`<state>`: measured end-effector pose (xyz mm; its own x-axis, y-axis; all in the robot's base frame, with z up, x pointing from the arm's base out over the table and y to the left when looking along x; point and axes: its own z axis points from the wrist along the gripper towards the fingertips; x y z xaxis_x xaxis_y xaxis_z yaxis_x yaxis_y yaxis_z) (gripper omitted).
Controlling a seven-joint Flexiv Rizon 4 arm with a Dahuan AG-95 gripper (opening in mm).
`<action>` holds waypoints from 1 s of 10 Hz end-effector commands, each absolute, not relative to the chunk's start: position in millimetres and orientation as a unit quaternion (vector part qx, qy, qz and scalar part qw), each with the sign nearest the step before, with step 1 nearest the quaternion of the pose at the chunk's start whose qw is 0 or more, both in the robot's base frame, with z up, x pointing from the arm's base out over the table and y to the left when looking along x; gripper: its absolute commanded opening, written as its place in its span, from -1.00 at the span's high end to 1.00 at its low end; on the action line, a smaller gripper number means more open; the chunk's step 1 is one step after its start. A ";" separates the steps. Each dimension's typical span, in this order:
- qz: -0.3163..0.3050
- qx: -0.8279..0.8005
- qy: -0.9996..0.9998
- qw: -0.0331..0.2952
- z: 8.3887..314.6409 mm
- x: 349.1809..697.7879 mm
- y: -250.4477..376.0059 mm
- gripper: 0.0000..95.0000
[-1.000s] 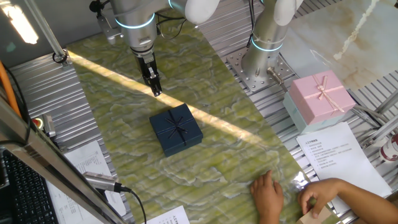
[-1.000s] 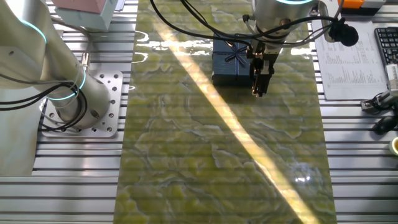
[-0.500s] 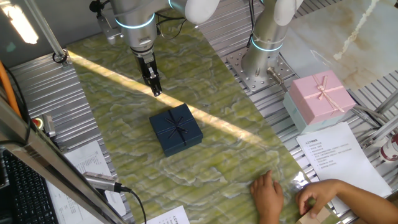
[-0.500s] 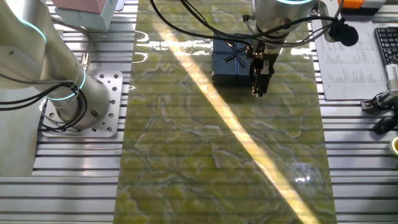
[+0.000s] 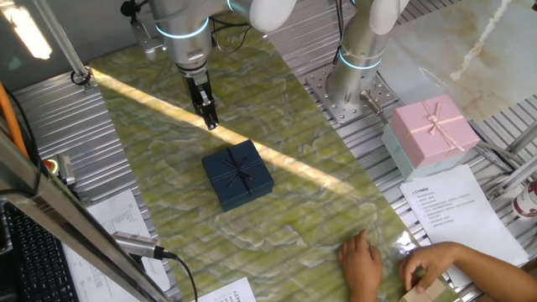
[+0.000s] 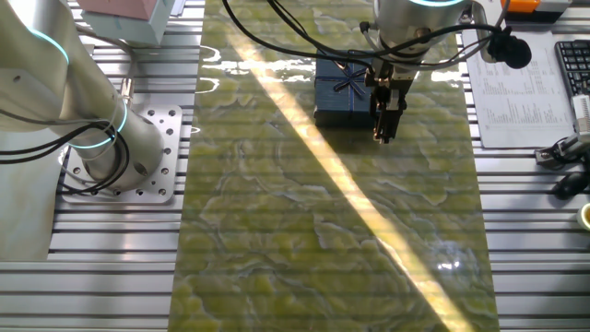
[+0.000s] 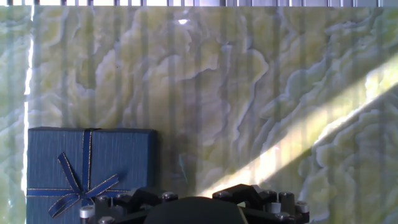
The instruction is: Open a box
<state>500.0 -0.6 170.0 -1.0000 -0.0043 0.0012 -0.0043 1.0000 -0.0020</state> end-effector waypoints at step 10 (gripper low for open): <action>-0.006 0.049 -0.997 0.059 160.6 500.0 29.8 1.00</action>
<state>497.9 30.3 160.9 -0.9883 -0.1046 0.1111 -0.1034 0.9945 0.0169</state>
